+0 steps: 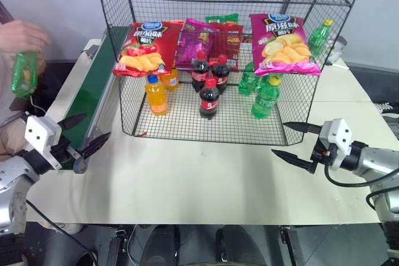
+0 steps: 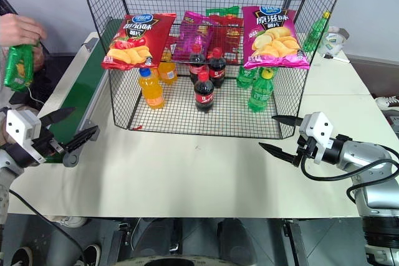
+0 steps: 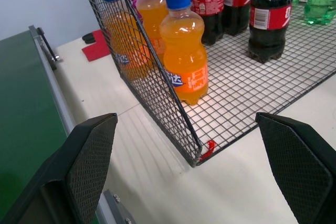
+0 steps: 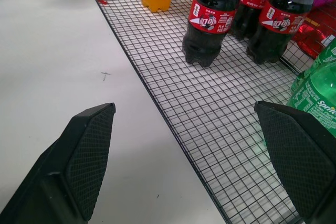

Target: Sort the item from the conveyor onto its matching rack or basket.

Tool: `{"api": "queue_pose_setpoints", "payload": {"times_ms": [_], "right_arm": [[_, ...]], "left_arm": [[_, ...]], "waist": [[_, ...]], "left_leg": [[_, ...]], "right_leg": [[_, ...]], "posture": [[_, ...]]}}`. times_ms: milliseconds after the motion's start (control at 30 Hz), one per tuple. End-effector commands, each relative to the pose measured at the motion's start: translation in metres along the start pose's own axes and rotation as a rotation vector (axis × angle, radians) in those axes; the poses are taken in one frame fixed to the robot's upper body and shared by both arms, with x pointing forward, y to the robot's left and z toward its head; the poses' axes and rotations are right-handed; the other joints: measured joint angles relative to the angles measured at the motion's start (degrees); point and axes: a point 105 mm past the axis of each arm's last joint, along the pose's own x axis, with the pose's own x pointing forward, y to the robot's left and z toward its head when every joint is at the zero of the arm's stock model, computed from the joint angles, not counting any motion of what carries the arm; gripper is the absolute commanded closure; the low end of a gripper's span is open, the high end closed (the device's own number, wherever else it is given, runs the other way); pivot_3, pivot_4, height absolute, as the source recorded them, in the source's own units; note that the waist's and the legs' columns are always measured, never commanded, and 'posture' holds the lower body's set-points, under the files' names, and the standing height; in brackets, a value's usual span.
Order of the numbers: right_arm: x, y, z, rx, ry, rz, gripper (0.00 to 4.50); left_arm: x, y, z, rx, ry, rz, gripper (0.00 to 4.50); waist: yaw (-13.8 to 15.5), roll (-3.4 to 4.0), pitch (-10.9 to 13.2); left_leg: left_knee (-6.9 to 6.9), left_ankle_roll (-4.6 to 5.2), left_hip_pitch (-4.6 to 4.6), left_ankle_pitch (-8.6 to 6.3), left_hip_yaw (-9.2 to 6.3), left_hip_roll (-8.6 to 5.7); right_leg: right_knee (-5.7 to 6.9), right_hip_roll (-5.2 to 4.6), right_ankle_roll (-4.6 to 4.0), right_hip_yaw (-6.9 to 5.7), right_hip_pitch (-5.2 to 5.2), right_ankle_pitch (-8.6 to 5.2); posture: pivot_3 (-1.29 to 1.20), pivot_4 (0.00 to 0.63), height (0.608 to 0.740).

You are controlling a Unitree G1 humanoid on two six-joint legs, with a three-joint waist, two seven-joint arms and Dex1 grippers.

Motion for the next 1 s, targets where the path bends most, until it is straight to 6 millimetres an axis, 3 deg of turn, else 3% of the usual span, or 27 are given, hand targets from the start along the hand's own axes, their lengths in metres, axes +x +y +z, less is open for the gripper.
{"api": "queue_pose_setpoints", "payload": {"times_ms": [33,1000], "right_arm": [[-0.0001,-0.002,0.0093,-0.039,-0.019,0.003,0.07],[-0.0002,-0.0005,0.0051,-0.033,-0.019,0.009,0.07]], "left_arm": [[-0.0009,0.0027,0.009,0.035,-0.031,0.012,0.0],[0.0018,0.0048,0.0121,0.06,-0.051,0.023,0.0]], "waist": [[0.0,0.0,0.0],[0.0,0.0,0.0]], "left_leg": [[0.0,0.0,0.0,0.0,0.0,0.0],[0.01,0.0,0.0,0.0,0.0,0.0]], "right_leg": [[0.0,0.0,0.0,0.0,0.0,0.0],[0.01,0.01,0.0,0.0,0.0,0.0]], "posture": [[0.0,0.15,0.739],[0.0,0.15,0.739]]}}
